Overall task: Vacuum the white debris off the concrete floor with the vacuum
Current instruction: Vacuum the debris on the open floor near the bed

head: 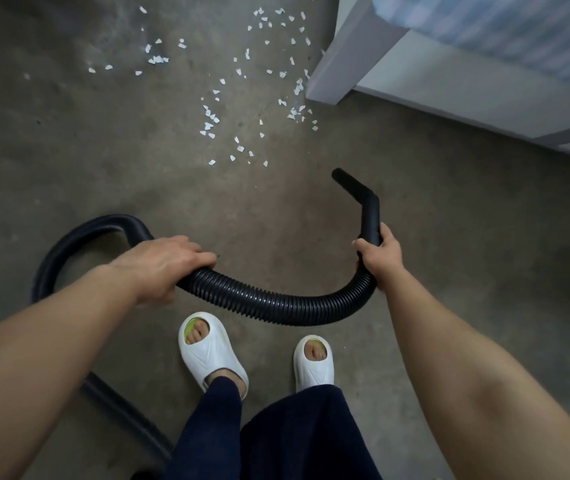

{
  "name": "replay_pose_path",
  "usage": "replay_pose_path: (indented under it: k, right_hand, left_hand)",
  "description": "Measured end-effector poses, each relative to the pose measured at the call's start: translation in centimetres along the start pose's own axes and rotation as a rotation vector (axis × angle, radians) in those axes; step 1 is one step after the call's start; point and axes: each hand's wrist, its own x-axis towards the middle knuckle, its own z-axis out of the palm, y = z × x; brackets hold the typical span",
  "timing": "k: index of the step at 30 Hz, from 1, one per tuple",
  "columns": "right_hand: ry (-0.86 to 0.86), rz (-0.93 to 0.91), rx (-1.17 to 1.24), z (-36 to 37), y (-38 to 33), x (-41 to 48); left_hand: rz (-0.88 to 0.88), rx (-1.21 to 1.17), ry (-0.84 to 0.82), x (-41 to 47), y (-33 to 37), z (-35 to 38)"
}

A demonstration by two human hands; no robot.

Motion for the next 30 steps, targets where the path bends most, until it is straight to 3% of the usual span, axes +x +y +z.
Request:
replay_pose_path:
  k: [8,13,18,23,30]
  right_hand:
    - [-0.040,-0.037,0.141,0.8,-8.0,3.1]
    - [-0.056,-0.013,0.162,2.3,-10.6,5.4]
    - [-0.104,0.084,0.158,3.3,-12.1,6.8]
    - [-0.136,0.120,0.209,3.6,-14.6,7.9]
    - [-0.158,0.162,0.204,5.6,-16.7,7.6]
  left_hand:
    - [0.004,-0.131,0.132,1.1,-1.8,-2.8]
    - [-0.118,-0.120,0.094,3.3,-2.2,-3.9]
    - [-0.102,-0.237,0.098,5.2,-2.6,-6.1]
    - [-0.178,-0.106,0.029,7.2,-3.1,-9.6]
    - [-0.084,-0.203,-0.034,8.0,-3.3,-12.0]
